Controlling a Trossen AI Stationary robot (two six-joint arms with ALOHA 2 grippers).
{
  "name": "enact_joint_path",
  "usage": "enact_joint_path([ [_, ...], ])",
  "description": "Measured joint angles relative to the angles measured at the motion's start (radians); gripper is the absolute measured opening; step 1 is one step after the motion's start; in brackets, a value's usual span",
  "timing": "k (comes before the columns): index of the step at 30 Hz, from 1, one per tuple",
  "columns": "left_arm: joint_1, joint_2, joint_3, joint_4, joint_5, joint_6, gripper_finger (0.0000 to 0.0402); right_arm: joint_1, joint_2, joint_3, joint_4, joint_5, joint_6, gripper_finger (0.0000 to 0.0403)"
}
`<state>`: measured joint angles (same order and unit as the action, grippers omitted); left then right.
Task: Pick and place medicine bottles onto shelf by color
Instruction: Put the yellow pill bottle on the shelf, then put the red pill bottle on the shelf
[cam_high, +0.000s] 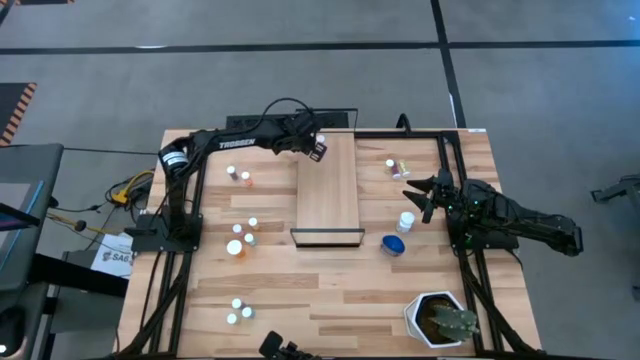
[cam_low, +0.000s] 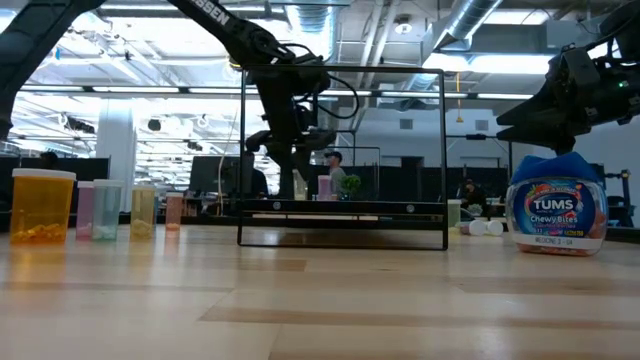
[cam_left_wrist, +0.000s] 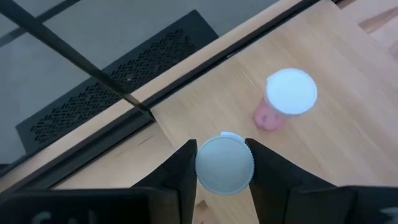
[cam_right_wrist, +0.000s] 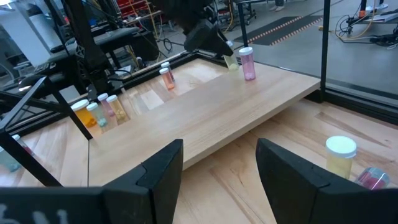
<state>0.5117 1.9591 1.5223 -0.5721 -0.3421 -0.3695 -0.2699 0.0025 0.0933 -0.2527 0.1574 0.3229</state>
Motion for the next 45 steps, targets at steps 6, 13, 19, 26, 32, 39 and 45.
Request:
enact_joint_path([
  [6,0.001,0.018,0.000,0.006,0.010,0.013,0.0101,0.000,0.000,0.000,0.000,0.000,0.000,0.0225],
  [13,0.009,0.018,0.000,0.009,0.005,0.035,0.0101,0.000,0.000,0.000,0.000,0.000,0.000,0.0225],
  [19,0.011,0.022,0.000,0.019,-0.006,0.047,0.0103,0.000,0.000,0.000,0.000,0.000,0.000,0.0225],
  [26,0.011,0.022,-0.001,0.034,-0.009,0.047,0.0134,0.000,0.000,0.000,0.000,0.000,0.000,0.0225],
  [32,0.009,0.022,0.000,0.064,-0.023,0.052,0.0146,0.000,0.000,0.000,0.000,0.000,0.000,0.0225],
  [39,-0.003,0.022,0.096,-0.087,-0.041,0.079,0.0146,0.000,0.000,0.000,0.000,0.000,0.000,0.0225],
  [45,-0.039,-0.072,0.072,-0.136,-0.132,0.121,0.0146,0.000,0.000,0.000,0.000,0.000,0.000,0.0225],
])
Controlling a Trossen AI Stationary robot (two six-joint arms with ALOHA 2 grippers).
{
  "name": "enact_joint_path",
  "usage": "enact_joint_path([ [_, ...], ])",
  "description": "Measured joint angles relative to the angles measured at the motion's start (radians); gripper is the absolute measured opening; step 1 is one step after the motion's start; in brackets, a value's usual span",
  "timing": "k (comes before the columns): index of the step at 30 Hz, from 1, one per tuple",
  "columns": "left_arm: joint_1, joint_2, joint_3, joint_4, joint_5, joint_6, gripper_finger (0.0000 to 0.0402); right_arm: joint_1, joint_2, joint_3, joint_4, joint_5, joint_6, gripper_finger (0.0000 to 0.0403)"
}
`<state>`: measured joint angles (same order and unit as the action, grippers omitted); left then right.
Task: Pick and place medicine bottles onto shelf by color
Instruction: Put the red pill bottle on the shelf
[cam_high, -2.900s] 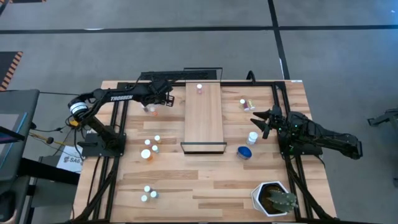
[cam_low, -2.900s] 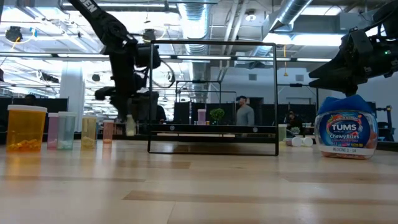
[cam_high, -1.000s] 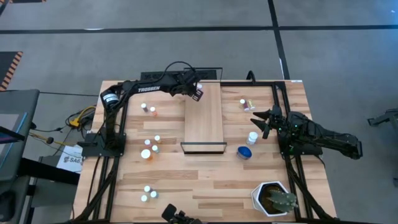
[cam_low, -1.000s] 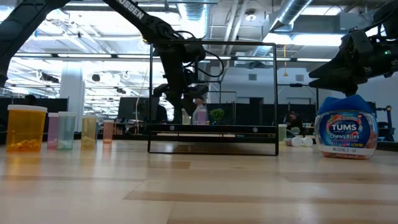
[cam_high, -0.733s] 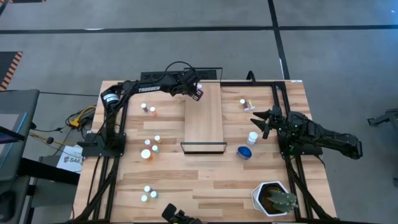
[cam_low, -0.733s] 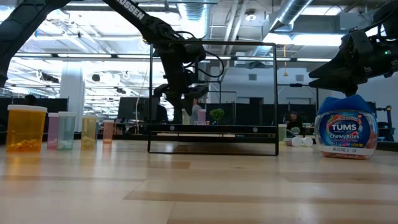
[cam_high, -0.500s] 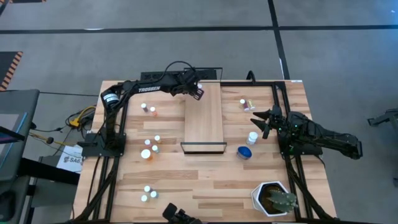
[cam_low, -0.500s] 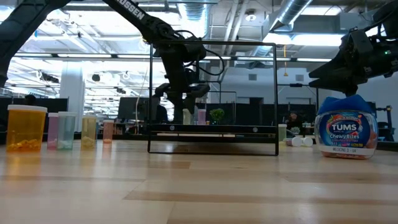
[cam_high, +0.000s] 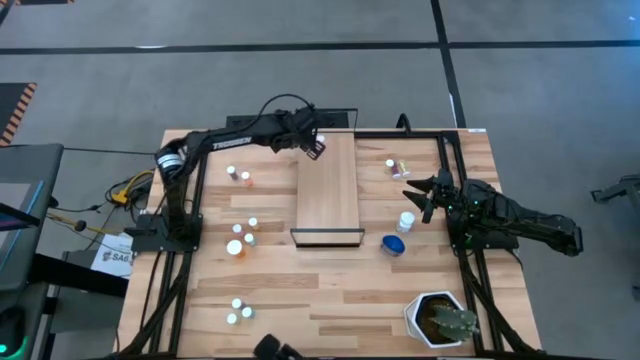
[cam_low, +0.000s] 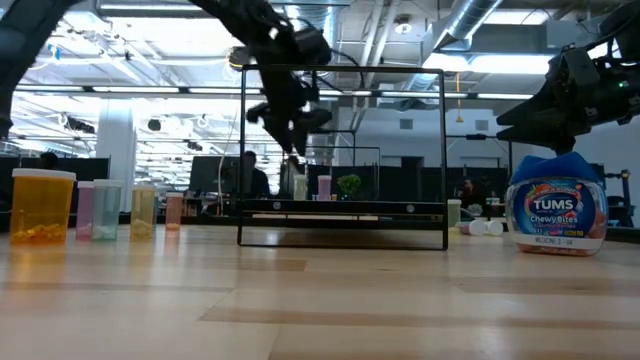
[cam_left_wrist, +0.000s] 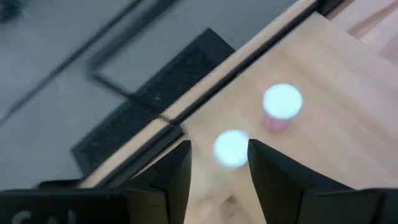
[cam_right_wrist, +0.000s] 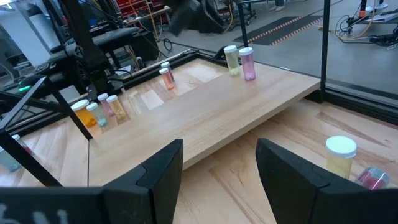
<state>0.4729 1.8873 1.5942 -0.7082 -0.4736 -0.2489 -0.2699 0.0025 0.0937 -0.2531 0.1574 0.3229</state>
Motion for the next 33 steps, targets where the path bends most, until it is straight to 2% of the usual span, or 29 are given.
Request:
enact_joint_path([
  [3,-0.012,-0.080,-0.096,-0.004,-0.052,-0.052,0.0146,0.000,0.000,0.000,0.000,0.000,0.000,0.0225],
  [8,-0.016,-0.274,-0.329,-0.006,-0.090,-0.221,0.0146,0.000,0.000,0.000,0.000,0.000,0.000,0.0225],
  [13,-0.016,-0.474,-0.552,-0.044,-0.098,-0.453,0.0146,0.000,0.000,0.000,0.000,0.000,0.000,0.0225],
  [17,-0.021,-0.586,-0.686,-0.046,-0.072,-0.551,0.0146,0.000,0.000,0.000,0.000,0.000,0.000,0.0225],
  [21,-0.038,-0.634,-0.770,-0.049,-0.041,-0.584,0.0146,0.000,0.000,0.000,0.000,0.000,0.000,0.0225],
  [26,-0.042,-0.637,-0.817,-0.042,0.011,-0.627,0.0148,0.000,0.000,0.000,0.000,0.000,0.000,0.0225],
  [33,-0.049,-0.626,-0.855,0.022,0.021,-0.638,0.0175,0.000,0.000,0.000,0.000,0.000,0.000,0.0225],
])
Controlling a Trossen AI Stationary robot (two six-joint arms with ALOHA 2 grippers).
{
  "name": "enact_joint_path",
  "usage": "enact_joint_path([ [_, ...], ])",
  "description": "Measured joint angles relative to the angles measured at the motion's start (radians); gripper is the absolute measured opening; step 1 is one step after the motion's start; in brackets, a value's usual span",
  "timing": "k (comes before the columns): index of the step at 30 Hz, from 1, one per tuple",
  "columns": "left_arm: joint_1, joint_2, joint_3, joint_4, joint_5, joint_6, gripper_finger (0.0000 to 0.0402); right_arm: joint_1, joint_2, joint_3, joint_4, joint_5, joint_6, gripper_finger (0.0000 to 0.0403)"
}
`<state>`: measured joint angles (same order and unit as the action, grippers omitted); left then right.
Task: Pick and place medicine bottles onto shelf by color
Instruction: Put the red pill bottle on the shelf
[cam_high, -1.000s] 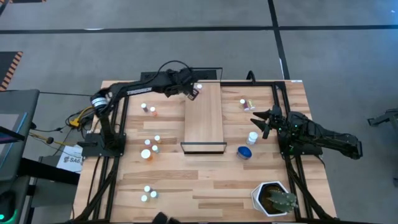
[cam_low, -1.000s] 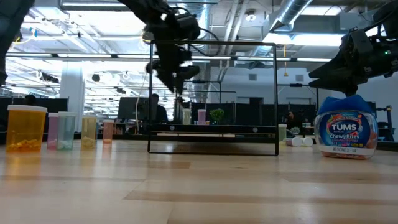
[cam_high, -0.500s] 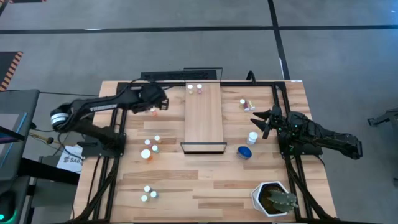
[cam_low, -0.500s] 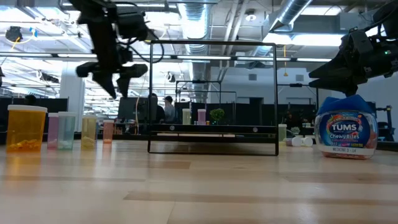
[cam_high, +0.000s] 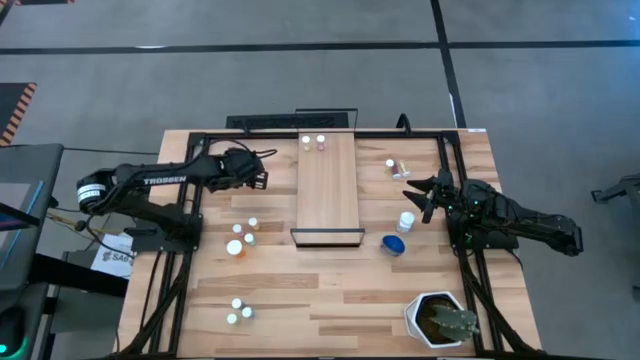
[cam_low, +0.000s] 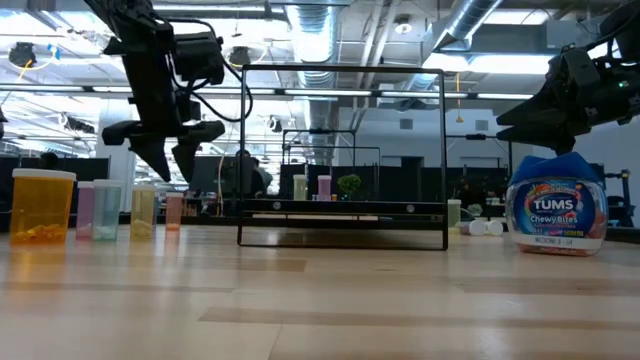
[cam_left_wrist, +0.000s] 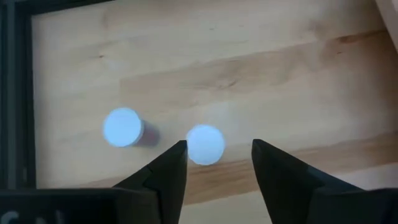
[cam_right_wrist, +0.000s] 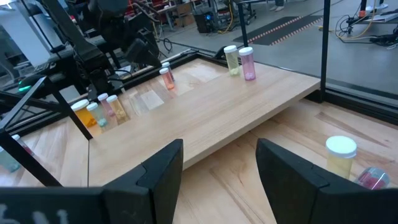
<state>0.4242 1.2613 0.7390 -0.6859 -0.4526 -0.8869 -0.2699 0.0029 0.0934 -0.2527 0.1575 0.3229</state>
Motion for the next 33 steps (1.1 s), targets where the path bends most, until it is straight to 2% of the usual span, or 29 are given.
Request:
enact_joint_path([
  [7,-0.001,0.030,-0.003,0.001,-0.021,-0.035,0.0209,0.000,0.000,0.000,0.000,0.000,0.000,0.0225],
  [18,0.009,0.160,-0.003,0.062,-0.013,-0.055,0.0211,0.000,0.000,0.000,0.000,0.000,0.000,0.0225],
  [22,0.009,0.178,-0.003,0.080,-0.001,-0.064,0.0191,0.000,0.000,0.000,0.000,0.000,0.000,0.0225],
  [33,0.009,0.179,-0.003,0.144,0.018,-0.082,0.0090,0.000,0.000,0.000,0.000,0.000,0.000,0.0225],
])
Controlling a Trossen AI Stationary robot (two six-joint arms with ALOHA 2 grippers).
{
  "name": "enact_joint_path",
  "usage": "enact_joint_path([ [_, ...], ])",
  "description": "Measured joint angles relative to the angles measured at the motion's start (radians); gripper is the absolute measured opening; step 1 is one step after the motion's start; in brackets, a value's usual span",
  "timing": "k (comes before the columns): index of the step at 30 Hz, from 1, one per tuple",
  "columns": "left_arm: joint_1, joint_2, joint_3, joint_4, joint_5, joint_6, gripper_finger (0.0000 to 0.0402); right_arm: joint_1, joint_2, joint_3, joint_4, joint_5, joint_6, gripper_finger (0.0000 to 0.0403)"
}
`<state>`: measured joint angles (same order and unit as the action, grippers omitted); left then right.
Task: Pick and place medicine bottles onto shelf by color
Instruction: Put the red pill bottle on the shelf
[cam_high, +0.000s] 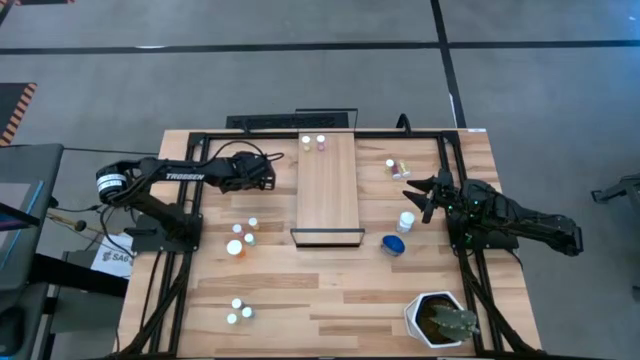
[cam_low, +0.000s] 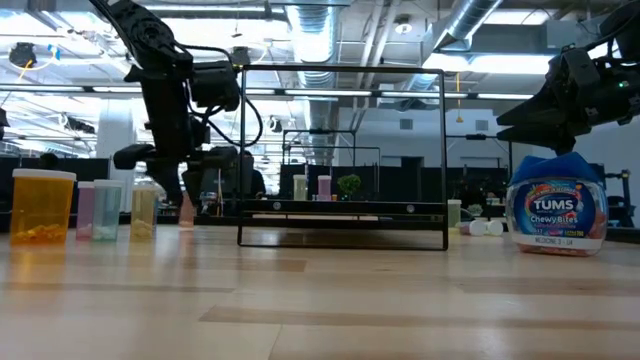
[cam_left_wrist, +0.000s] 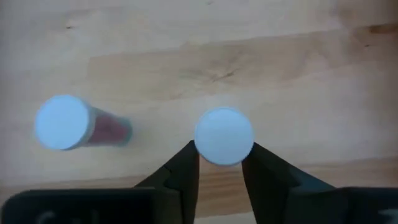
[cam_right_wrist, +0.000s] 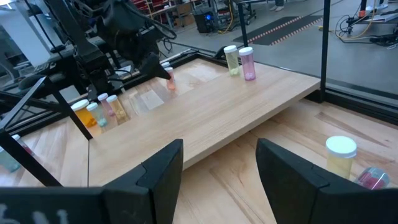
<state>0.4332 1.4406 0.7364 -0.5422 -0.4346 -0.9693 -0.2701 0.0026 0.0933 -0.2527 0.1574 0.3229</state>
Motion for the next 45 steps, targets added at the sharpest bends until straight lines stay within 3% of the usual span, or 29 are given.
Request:
enact_joint_path([
  [12,0.000,0.008,0.045,0.298,0.014,0.200,0.0080,0.000,0.000,0.000,0.000,0.000,0.000,0.0225],
  [17,-0.008,0.079,0.183,0.290,0.006,0.315,0.0080,0.000,0.000,0.000,0.000,0.000,0.000,0.0225],
  [22,-0.014,0.219,0.378,0.148,-0.010,0.404,0.0080,0.000,0.000,0.000,0.000,0.000,0.000,0.0225],
  [27,-0.019,0.326,0.508,0.116,0.020,0.468,0.0080,0.000,0.000,0.000,0.000,0.000,0.000,0.0225],
  [37,-0.027,0.380,0.537,0.146,0.117,0.479,0.0080,0.000,0.000,0.000,0.000,0.000,0.000,0.0225],
  [45,-0.034,0.406,0.537,0.155,0.122,0.484,0.0080,0.000,0.000,0.000,0.000,0.000,0.000,0.0225],
])
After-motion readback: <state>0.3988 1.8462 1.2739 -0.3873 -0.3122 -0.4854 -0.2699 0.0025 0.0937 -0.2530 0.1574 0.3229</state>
